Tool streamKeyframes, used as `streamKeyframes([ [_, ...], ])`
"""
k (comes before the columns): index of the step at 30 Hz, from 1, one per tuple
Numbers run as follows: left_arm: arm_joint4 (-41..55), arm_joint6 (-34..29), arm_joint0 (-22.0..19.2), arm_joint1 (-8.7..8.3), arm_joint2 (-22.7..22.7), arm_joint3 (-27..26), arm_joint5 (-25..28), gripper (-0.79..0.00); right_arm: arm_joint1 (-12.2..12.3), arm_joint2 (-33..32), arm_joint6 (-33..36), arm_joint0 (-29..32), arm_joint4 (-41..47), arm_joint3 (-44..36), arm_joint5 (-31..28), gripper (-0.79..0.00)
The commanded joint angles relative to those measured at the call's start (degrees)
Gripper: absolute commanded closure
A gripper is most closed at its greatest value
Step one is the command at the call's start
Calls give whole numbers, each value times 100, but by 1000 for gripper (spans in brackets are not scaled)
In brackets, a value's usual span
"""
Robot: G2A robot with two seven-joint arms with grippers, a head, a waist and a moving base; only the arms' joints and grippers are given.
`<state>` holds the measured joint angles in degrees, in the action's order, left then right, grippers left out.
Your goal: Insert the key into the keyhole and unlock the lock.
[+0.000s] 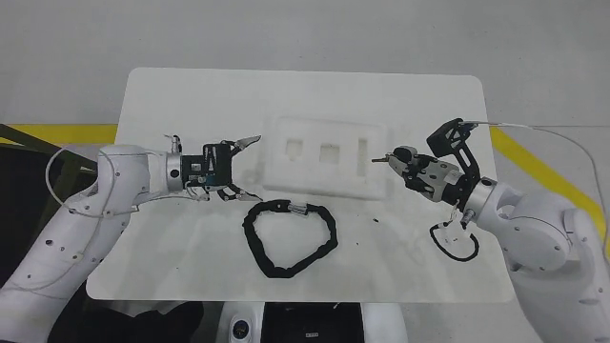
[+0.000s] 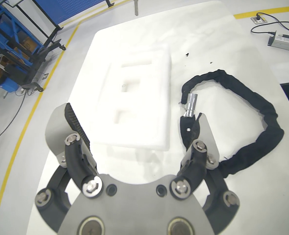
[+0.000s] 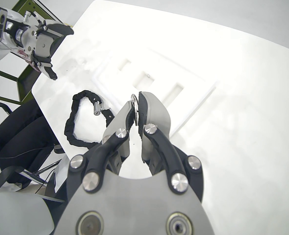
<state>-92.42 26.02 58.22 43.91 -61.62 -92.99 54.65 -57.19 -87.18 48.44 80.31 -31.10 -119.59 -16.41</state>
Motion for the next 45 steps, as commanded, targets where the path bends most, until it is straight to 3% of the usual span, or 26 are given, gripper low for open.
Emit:
streamKeyframes([
  [1,38,-179,-11,29,140,-48,153,-785,0,0,0,0,0,0,0,0],
  [7,15,-456,-15,79,483,-299,335,-785,0,0,0,0,0,0,0,0],
  [14,-315,-469,-94,2,885,-337,335,-785,0,0,0,0,0,0,0,0],
  [32,-315,-469,-94,2,885,-337,335,-785,0,0,0,0,0,0,0,0],
  [38,-298,-843,217,-9,854,-516,69,-785,0,0,0,0,0,0,0,0],
  [45,-538,-1079,148,6,1186,-667,335,-785,0,0,0,0,0,0,0,0],
])
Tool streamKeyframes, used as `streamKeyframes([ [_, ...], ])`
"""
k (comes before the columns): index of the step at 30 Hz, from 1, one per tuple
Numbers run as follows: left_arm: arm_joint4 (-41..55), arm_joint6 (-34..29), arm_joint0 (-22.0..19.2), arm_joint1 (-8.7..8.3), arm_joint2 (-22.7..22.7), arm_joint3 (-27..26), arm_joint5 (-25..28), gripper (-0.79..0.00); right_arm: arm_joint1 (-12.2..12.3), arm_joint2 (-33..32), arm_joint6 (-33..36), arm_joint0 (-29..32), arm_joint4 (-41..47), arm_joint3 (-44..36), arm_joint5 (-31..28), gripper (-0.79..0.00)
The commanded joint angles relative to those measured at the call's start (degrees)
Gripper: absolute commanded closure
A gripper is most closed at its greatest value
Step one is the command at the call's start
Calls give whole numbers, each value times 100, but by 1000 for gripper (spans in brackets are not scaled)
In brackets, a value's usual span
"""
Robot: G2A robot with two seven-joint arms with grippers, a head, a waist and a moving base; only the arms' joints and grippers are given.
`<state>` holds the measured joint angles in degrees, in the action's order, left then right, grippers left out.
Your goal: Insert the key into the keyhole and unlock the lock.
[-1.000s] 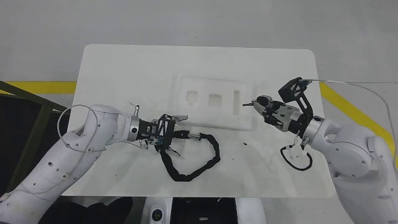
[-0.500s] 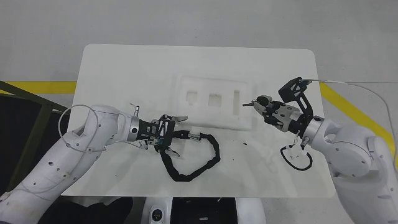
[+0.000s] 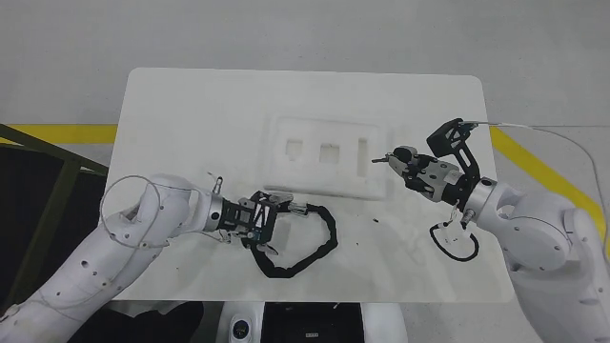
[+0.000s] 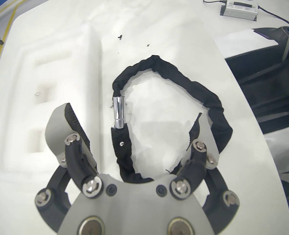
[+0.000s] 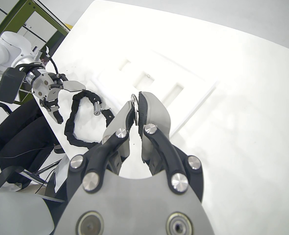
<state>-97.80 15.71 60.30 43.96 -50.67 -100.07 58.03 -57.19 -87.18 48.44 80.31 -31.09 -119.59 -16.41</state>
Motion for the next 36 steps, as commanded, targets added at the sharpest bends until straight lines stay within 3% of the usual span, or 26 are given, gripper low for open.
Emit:
streamKeyframes([
  [1,50,-93,-131,4,135,90,-3,-785,0,0,0,0,0,0,0,0],
  [16,756,-695,-1410,83,1562,580,-3,-779,0,0,0,0,0,0,0,0],
  [22,1006,-1049,-1675,116,1845,727,-3,-785,0,0,0,0,0,0,0,0],
  [24,1107,-1089,-1730,120,1892,775,-3,-702,0,0,0,0,0,0,0,0],
  [27,1199,-1152,-1780,123,1953,819,-3,-656,0,0,0,0,0,0,0,0],
  [33,1262,-1361,-1910,151,2067,888,-3,-637,0,0,0,0,0,0,0,0],
  [36,1304,-1447,-1942,176,2083,928,-3,-665,0,0,0,0,0,0,0,0],
])
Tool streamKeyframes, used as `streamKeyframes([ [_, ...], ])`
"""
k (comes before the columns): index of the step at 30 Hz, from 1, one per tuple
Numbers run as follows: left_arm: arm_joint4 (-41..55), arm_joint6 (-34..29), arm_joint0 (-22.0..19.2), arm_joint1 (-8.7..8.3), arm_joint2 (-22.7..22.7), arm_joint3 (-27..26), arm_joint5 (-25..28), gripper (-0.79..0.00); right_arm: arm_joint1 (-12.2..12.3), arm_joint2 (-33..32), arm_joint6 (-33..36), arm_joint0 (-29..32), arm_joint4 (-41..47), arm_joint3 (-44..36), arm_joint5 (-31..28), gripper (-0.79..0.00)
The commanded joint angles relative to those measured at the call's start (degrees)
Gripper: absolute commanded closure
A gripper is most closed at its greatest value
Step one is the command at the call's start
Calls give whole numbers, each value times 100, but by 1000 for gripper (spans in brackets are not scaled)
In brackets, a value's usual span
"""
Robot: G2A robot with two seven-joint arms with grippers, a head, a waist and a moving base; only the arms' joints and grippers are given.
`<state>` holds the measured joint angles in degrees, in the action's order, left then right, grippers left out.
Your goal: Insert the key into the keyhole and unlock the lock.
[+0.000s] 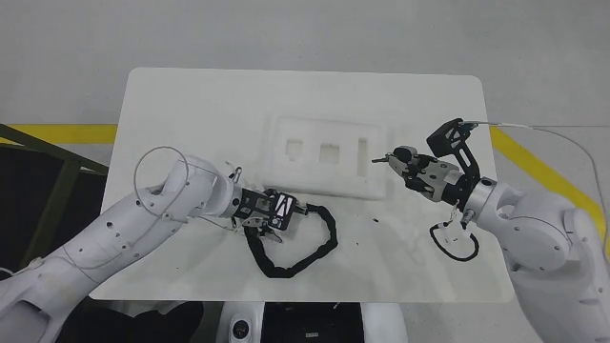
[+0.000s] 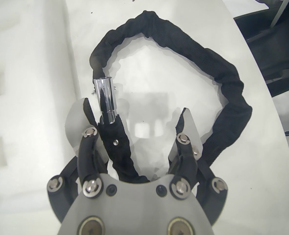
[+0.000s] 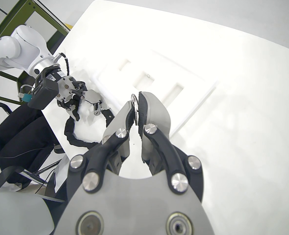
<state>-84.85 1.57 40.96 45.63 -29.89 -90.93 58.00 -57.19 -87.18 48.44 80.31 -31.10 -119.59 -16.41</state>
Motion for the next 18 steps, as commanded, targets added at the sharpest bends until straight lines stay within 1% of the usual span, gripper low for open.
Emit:
streamKeyframes([
  [1,22,-67,-13,19,4,30,0,-653,0,0,0,0,0,0,0,0],
  [2,46,-88,-15,30,-2,43,0,-634,0,0,0,0,0,0,0,0],
  [3,67,-105,-14,41,-13,58,-3,-579,0,0,0,0,0,0,0,0],
  [6,96,-161,-3,76,-30,94,-4,-462,0,0,0,0,0,0,0,0],
  [9,100,-215,2,118,-34,123,-15,-440,0,0,0,0,0,0,0,0],
  [14,93,-295,-3,192,-59,206,-137,-428,0,0,0,0,0,0,0,0],
  [15,98,-303,-1,206,-66,227,-157,-406,0,0,0,0,0,0,0,0],
  [18,125,-306,13,242,-96,271,-228,-391,0,0,0,0,0,0,0,0],
])
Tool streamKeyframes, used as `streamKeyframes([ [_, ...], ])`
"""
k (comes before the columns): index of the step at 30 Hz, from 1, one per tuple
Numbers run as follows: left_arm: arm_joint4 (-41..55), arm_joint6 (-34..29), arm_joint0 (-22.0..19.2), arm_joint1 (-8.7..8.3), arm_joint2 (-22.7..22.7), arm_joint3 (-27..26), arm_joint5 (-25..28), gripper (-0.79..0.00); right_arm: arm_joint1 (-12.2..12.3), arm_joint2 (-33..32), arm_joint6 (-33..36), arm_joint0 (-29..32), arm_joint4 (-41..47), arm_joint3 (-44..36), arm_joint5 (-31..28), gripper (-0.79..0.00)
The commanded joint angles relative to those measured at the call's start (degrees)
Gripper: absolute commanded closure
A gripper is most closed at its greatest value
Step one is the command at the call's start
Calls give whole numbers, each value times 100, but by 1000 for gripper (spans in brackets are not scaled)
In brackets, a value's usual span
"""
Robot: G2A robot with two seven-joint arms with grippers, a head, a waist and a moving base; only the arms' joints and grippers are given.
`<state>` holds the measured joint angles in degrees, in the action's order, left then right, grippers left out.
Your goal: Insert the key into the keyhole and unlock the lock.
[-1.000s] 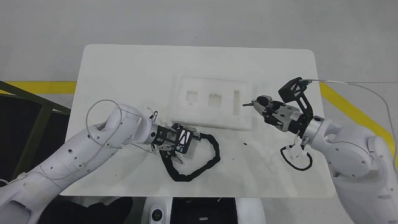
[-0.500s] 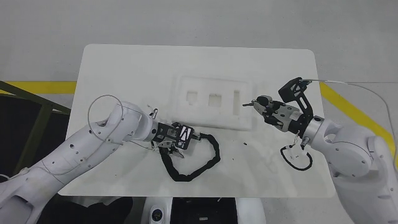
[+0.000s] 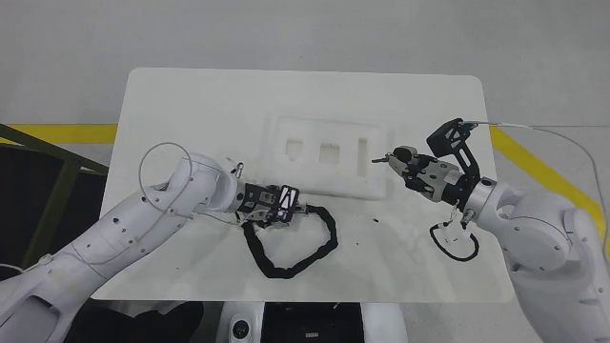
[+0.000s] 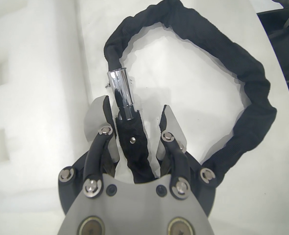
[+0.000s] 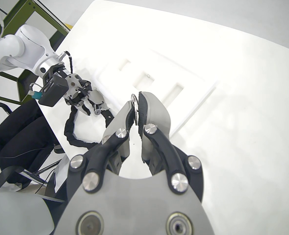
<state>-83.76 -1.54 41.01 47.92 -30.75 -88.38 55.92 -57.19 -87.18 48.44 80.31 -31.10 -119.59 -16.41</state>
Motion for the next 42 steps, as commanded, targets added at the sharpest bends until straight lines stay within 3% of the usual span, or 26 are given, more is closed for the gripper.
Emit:
streamKeyframes([
  [1,49,29,16,23,-23,33,-29,-391,0,0,0,0,0,0,0,0],
  [8,78,19,26,118,-26,135,7,-400,0,0,0,0,0,0,0,0],
  [13,117,-7,46,175,-57,219,-25,-342,0,0,0,0,0,0,0,0],
  [19,197,61,78,219,-137,299,-14,0,0,0,0,0,0,0,0,0],
  [34,361,635,330,192,-529,366,91,0,0,0,0,0,0,0,0,0],
  [42,439,1942,817,51,-962,616,24,0,2,142,-109,31,203,81,-154,0],
])
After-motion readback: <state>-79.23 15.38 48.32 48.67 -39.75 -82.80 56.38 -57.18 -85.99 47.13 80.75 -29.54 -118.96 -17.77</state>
